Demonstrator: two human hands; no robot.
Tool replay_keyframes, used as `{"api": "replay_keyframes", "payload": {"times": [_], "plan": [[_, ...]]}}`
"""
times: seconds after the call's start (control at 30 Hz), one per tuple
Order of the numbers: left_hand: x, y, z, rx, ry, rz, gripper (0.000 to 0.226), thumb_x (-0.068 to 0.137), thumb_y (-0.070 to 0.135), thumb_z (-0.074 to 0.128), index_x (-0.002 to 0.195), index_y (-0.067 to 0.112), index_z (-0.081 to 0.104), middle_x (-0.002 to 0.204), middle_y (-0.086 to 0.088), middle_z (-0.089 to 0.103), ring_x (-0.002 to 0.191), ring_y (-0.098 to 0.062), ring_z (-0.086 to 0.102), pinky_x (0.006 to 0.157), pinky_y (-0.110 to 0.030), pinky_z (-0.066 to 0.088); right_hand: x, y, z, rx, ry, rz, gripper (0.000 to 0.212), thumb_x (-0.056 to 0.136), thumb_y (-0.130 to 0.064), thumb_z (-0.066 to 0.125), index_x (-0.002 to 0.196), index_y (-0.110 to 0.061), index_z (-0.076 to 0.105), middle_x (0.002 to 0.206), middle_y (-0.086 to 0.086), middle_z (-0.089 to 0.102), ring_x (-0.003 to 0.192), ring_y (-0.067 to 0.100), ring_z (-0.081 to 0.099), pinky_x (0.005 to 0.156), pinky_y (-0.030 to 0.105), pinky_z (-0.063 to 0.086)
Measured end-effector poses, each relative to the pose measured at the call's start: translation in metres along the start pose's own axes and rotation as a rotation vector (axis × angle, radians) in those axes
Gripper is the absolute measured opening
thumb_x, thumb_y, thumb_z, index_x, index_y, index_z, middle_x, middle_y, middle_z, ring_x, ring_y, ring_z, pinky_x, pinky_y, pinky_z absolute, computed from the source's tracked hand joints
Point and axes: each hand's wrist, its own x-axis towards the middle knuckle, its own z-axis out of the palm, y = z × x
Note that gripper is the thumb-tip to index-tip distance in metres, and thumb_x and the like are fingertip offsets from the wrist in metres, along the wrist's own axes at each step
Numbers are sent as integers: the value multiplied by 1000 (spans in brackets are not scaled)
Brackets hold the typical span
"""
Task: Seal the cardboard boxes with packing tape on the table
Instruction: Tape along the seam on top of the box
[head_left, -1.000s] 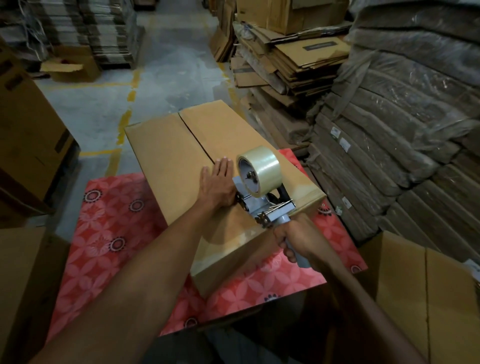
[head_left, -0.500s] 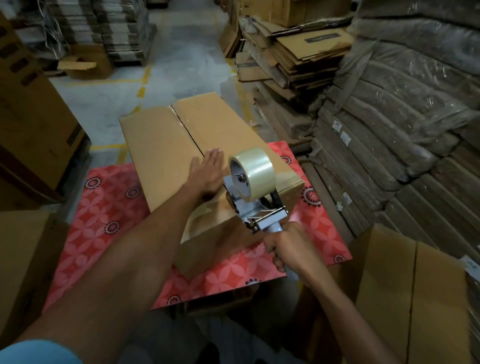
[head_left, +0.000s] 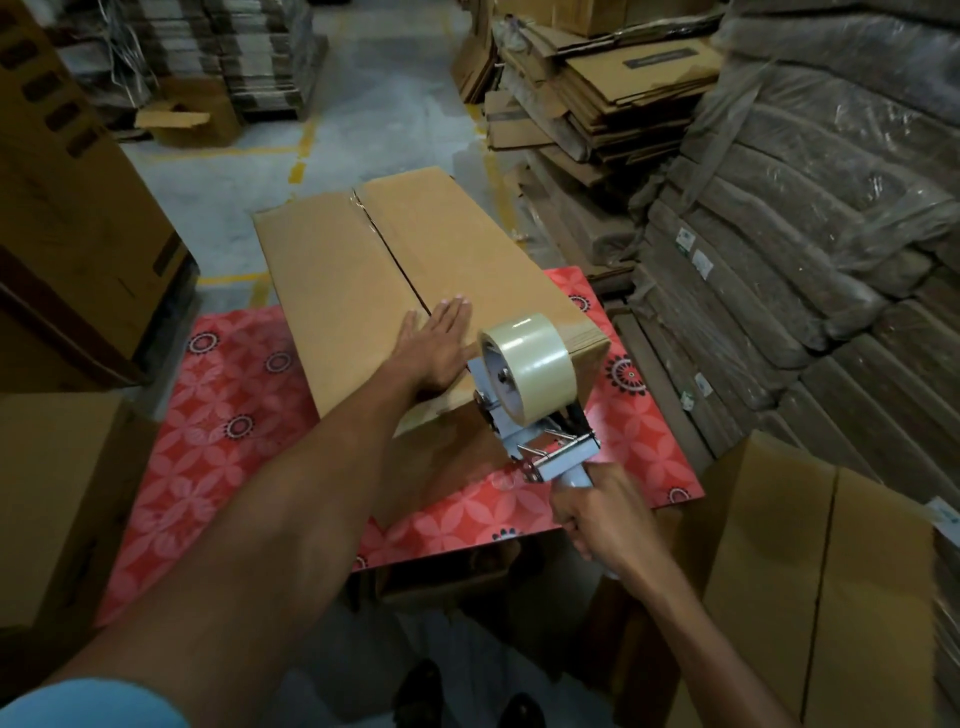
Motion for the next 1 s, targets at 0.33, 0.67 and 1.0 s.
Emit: {"api": "replay_keyframes", "payload": {"times": [0.33, 0.67, 1.0], "plan": [[-17, 9, 1, -77, 108, 132, 62, 105, 41, 17, 161, 16, 6, 168, -7, -3, 155, -26, -2, 123, -52, 5, 5, 23, 15, 57, 33, 48, 7, 54, -14, 59, 51, -13, 54, 46, 7, 49, 39, 21, 42, 48, 36, 34], [-41, 1, 15, -117, 66, 313, 60, 106, 34, 38, 160, 22, 14, 168, 4, 0, 154, -17, -5, 125, -46, -2, 20, 47, 22, 65, 17, -16, 14, 60, -7, 59, 50, -14, 51, 49, 8, 49, 42, 22, 44, 48, 42, 38], [-41, 4, 13, -51, 38, 289, 63, 104, 52, 20, 160, 28, 6, 168, 3, -1, 154, -18, -5, 123, -48, -7, 22, 73, 46, 379, -5, 176, 18, 56, -3, 55, 47, -18, 52, 51, 9, 43, 39, 18, 36, 46, 28, 27]]}}
